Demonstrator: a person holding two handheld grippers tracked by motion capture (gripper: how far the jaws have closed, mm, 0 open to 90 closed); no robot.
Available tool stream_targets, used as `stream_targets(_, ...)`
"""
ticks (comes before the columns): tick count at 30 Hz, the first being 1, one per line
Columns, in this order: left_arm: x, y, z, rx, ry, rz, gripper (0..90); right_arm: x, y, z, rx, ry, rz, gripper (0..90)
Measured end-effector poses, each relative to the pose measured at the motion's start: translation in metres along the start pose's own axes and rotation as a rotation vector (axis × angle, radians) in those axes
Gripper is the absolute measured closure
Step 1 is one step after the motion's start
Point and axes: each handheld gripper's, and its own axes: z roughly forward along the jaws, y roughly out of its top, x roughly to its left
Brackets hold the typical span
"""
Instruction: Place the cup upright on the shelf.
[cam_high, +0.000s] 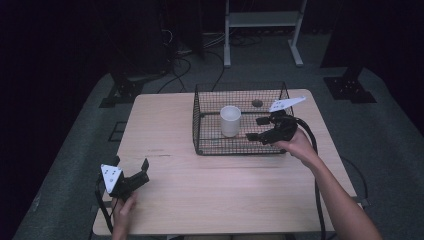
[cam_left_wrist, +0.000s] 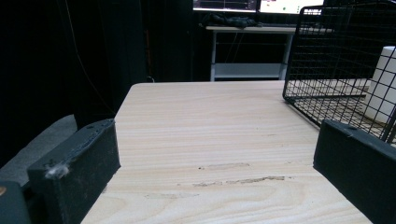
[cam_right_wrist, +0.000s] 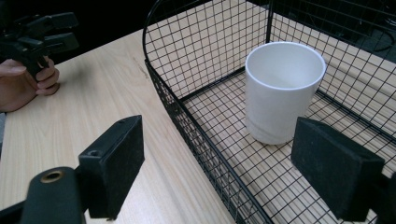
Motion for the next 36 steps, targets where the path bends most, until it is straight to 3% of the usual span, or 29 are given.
stream_targets(14, 0.000, 0.000, 0.000, -0.001, -0.001, 0.002, 0.0, 0.008, -0.015, -0.006, 0.013, 0.004, -0.009, 16.5)
stream_targets(36, -0.001, 0.000, 0.000, 0.000, -0.001, 0.006, 0.0, 0.019, -0.039, -0.015, -0.009, 0.020, -0.012, 16.5)
